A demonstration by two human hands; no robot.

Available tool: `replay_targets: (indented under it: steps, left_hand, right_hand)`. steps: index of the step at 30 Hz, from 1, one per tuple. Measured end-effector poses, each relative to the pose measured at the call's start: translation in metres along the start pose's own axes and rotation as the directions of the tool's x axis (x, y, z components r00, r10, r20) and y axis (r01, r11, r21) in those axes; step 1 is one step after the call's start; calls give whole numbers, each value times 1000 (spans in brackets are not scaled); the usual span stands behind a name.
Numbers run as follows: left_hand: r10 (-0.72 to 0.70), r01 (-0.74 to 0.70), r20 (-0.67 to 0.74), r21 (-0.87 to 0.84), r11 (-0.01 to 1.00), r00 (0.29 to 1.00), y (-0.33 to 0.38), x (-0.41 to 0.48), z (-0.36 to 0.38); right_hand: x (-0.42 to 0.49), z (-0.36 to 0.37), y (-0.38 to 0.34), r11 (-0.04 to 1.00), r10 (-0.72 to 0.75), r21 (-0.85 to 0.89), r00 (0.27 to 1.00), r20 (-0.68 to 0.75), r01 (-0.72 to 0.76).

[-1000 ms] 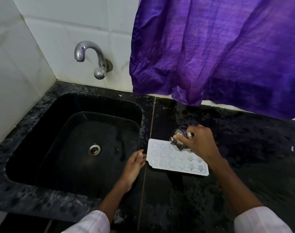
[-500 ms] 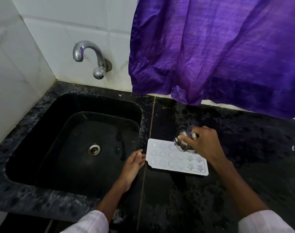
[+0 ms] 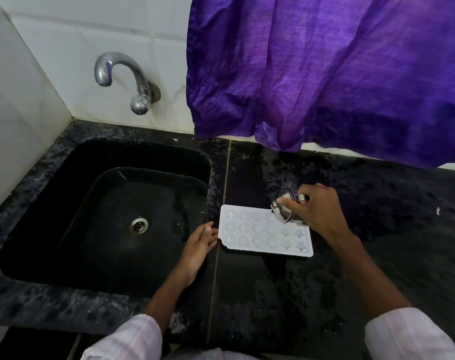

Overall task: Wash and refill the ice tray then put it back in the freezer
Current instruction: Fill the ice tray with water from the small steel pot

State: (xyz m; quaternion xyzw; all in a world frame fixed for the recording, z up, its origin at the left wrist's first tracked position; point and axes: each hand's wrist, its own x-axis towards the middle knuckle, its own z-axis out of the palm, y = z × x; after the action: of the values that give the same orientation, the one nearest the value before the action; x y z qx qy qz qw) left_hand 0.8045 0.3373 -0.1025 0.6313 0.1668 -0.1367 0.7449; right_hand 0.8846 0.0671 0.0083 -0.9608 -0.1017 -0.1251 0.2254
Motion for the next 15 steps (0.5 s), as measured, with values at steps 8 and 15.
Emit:
replay_targets:
  steps: [8, 15]
  left_hand:
    - [9, -9, -2, 2, 1000, 1000, 0, 0, 0]
    - [16, -16, -1, 6, 1000, 1000, -1, 0, 0]
  right_hand:
    - [-3, -8, 2, 1000, 2, -17, 1000, -4, -2]
    - [-8, -11, 7, 999, 3, -33, 1000, -8, -4]
